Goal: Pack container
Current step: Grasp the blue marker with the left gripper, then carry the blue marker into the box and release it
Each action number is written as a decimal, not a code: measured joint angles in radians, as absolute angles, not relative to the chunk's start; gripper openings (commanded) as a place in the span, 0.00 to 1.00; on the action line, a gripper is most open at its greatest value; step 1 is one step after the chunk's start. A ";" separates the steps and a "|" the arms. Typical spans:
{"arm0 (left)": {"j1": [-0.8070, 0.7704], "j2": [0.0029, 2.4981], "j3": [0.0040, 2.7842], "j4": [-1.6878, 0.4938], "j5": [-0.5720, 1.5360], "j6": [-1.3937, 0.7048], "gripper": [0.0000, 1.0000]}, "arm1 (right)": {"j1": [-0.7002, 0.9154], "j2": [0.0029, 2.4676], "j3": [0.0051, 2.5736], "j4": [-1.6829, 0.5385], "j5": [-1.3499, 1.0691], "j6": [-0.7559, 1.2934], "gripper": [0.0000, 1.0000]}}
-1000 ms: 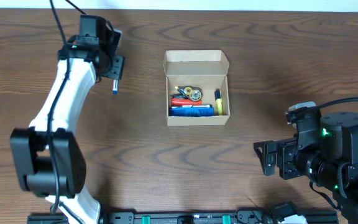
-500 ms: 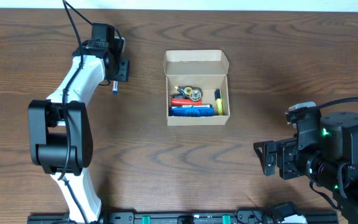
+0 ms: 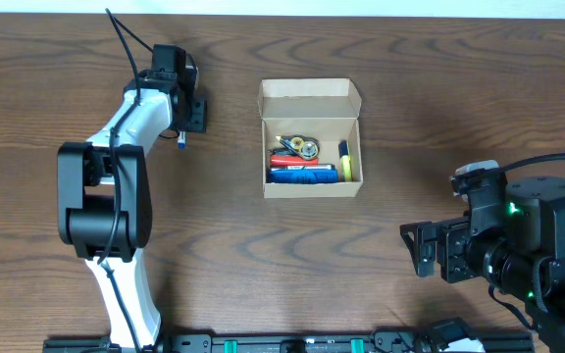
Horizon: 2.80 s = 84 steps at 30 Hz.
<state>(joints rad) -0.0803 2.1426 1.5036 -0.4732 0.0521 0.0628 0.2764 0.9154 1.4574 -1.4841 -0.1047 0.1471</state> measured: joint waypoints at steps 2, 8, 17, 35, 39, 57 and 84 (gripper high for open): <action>-0.080 2.147 1.504 -0.471 0.052 0.055 0.59 | 0.276 0.915 1.457 -1.484 -0.105 0.147 0.99; -0.080 2.160 1.504 -0.468 0.052 0.035 0.43 | 0.276 0.915 1.457 -1.484 -0.105 0.147 0.99; -0.080 2.160 1.504 -0.482 0.050 0.023 0.06 | 0.276 0.915 1.457 -1.484 -0.105 0.147 0.99; -0.165 1.752 1.506 -0.588 0.131 0.165 0.06 | 0.276 0.915 1.457 -1.484 -0.105 0.147 0.99; -0.279 1.602 1.506 -0.593 0.227 0.366 0.06 | 0.276 0.915 1.457 -1.484 -0.105 0.147 0.99; -0.598 1.748 1.507 -0.760 0.310 1.030 0.06 | 0.276 0.915 1.457 -1.484 -0.105 0.147 0.99; -0.596 1.827 1.506 -0.756 0.306 0.895 0.35 | 0.276 0.915 1.457 -1.484 -0.105 0.147 0.99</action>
